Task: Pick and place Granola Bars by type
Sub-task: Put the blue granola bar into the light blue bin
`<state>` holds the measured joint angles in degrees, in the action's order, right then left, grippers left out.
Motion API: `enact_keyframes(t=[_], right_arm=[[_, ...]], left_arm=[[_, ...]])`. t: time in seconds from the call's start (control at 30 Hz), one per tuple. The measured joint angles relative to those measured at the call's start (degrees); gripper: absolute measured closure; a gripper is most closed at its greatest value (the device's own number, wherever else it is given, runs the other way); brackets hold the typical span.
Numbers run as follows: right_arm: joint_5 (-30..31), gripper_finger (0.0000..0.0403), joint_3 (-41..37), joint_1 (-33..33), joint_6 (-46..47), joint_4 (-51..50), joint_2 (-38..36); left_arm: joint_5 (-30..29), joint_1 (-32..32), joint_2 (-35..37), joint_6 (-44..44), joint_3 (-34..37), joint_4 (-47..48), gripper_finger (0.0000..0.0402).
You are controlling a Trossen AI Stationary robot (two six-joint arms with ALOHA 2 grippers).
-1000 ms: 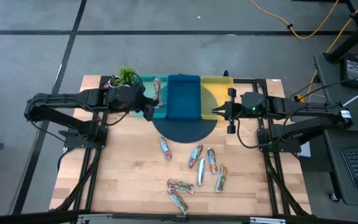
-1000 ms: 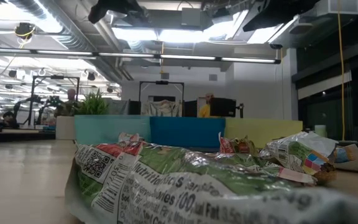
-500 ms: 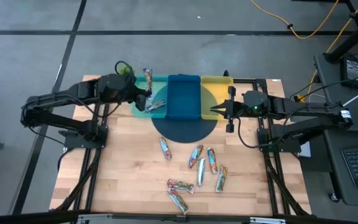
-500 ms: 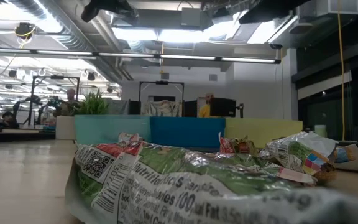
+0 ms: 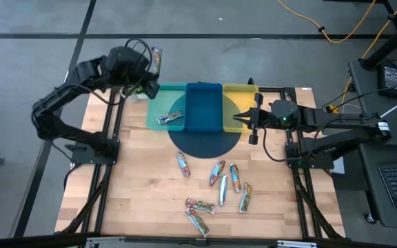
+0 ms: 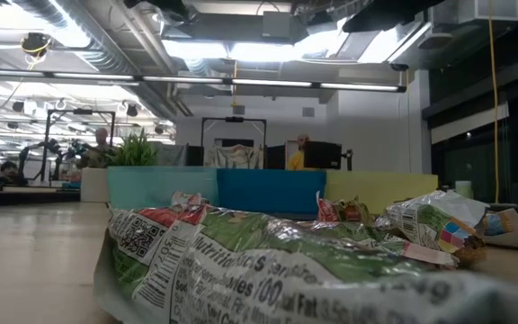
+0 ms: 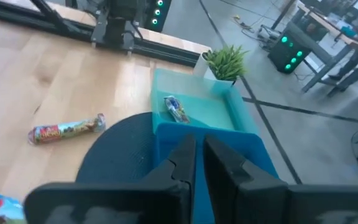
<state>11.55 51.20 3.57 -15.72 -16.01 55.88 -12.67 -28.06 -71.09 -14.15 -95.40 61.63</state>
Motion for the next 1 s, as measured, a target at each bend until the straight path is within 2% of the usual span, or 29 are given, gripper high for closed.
enact_keyframes(t=[0.23,0.47,0.73,0.83,1.0], right_arm=[[0.0,0.0369,0.0,0.0,3.7,0.0,0.0],[0.0,0.0369,0.0,0.0,5.2,0.0,0.0],[0.0,0.0369,0.0,0.0,6.7,0.0,0.0],[0.0,0.0369,0.0,0.0,7.3,0.0,0.0],[0.0,0.0369,0.0,0.0,10.5,-0.1,0.0]], left_arm=[[5.1,-5.7,-4.5,6.9,-1.7,0.4,0.0393],[6.0,-9.4,-11.4,14.5,-1.6,3.0,0.0393],[10.5,-12.6,-19.6,19.3,-1.5,3.2,0.0389],[12.4,-13.6,-21.1,19.7,1.1,2.2,0.039],[14.7,-14.8,-21.5,20.8,9.7,-0.7,0.0392]])
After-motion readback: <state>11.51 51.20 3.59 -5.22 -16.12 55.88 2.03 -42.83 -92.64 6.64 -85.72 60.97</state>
